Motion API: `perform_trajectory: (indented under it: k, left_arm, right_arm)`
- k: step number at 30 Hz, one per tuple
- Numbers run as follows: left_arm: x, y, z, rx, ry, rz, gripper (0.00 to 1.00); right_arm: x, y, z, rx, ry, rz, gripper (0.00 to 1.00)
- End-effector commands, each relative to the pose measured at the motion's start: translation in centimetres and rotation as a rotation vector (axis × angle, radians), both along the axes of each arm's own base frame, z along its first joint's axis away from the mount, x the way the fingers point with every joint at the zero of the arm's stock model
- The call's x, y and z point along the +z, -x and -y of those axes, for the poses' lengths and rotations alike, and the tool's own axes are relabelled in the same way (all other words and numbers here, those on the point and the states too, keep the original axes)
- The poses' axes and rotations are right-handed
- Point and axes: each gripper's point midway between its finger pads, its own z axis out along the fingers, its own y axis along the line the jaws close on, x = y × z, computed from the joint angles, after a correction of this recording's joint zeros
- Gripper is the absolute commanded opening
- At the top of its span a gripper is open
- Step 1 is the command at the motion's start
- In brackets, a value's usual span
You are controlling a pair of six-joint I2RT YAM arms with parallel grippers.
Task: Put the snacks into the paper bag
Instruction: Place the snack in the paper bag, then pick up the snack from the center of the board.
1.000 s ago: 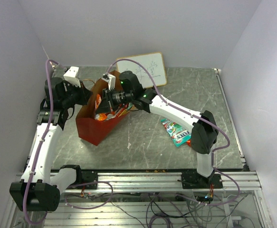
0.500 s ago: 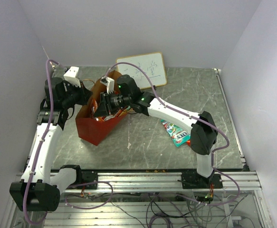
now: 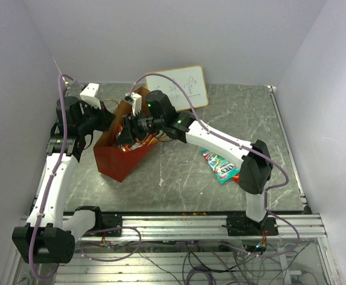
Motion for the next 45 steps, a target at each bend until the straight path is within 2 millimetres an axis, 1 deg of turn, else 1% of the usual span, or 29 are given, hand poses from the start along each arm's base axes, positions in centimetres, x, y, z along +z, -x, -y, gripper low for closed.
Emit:
perform_trajectory:
  k: [1, 4, 8, 11, 13, 16, 18, 20, 21, 24, 25, 26, 28, 31, 34, 38, 40, 42, 45]
  left_arm:
    - [1.4, 0.2, 0.3, -0.033, 0.005, 0.073, 0.07]
    - [1.5, 0.4, 0.4, -0.035, 0.002, 0.078, 0.07]
    - [1.5, 0.4, 0.4, -0.039, 0.002, 0.077, 0.07]
    - [1.5, 0.4, 0.5, -0.044, 0.002, 0.073, 0.07]
    - [1.4, 0.3, 0.5, -0.045, 0.002, 0.069, 0.07]
    - [1.2, 0.3, 0.5, -0.044, 0.001, 0.064, 0.07]
    - [1.2, 0.3, 0.5, -0.046, 0.0, 0.064, 0.07]
    - [1.2, 0.4, 0.5, -0.05, -0.001, 0.067, 0.07]
    - [1.2, 0.4, 0.5, -0.052, -0.001, 0.067, 0.07]
    - [1.2, 0.5, 0.4, -0.051, -0.01, 0.064, 0.07]
    - [1.1, 0.5, 0.3, -0.044, -0.016, 0.06, 0.07]
    - [1.1, 0.5, 0.1, -0.035, -0.021, 0.06, 0.07]
    - [1.0, 0.4, -0.1, -0.023, -0.027, 0.059, 0.07]
    - [0.9, 0.3, -0.1, -0.016, -0.022, 0.059, 0.07]
    - [0.9, 0.2, -0.1, -0.019, -0.018, 0.052, 0.07]
    - [0.9, 0.2, 0.0, -0.021, -0.02, 0.048, 0.07]
    - [0.9, 0.3, 0.0, -0.022, -0.017, 0.051, 0.07]
    - [0.9, 0.3, 0.1, -0.027, -0.018, 0.054, 0.07]
    - [0.8, 0.3, 0.1, -0.032, -0.017, 0.051, 0.07]
  right_arm:
    - [5.6, -0.9, 1.6, -0.035, -0.032, 0.214, 0.59]
    - [7.2, -1.0, 2.4, -0.029, -0.038, 0.29, 0.65]
    - [8.5, -1.2, 3.3, -0.027, -0.035, 0.368, 0.72]
    - [10.0, -1.2, 4.2, -0.019, -0.037, 0.438, 0.76]
    - [11.1, -1.3, 5.1, -0.021, -0.033, 0.495, 0.78]
    - [12.2, -2.2, 7.0, -0.052, -0.01, 0.571, 0.8]
    - [12.8, -3.2, 8.8, -0.082, -0.002, 0.595, 0.8]
    - [13.3, -5.2, 11.9, -0.134, 0.001, 0.603, 0.8]
    - [13.2, -6.1, 13.3, -0.155, 0.005, 0.601, 0.8]
    - [12.6, -9.0, 18.7, -0.243, 0.062, 0.601, 0.81]
    - [11.9, -10.0, 20.6, -0.273, 0.094, 0.589, 0.82]
    - [10.9, -10.9, 22.6, -0.302, 0.131, 0.564, 0.82]
    - [8.9, -12.0, 26.3, -0.36, 0.197, 0.52, 0.82]
    - [5.2, -12.5, 30.8, -0.425, 0.297, 0.464, 0.81]
    - [1.6, -12.3, 35.0, -0.475, 0.374, 0.383, 0.81]
    - [-3.3, -11.2, 39.2, -0.496, 0.438, 0.232, 0.8]
    - [-5.5, -10.3, 41.0, -0.493, 0.476, 0.167, 0.8]
    - [-7.7, -9.2, 42.5, -0.473, 0.521, 0.112, 0.79]
    - [-10.7, -7.4, 43.9, -0.437, 0.575, 0.023, 0.77]
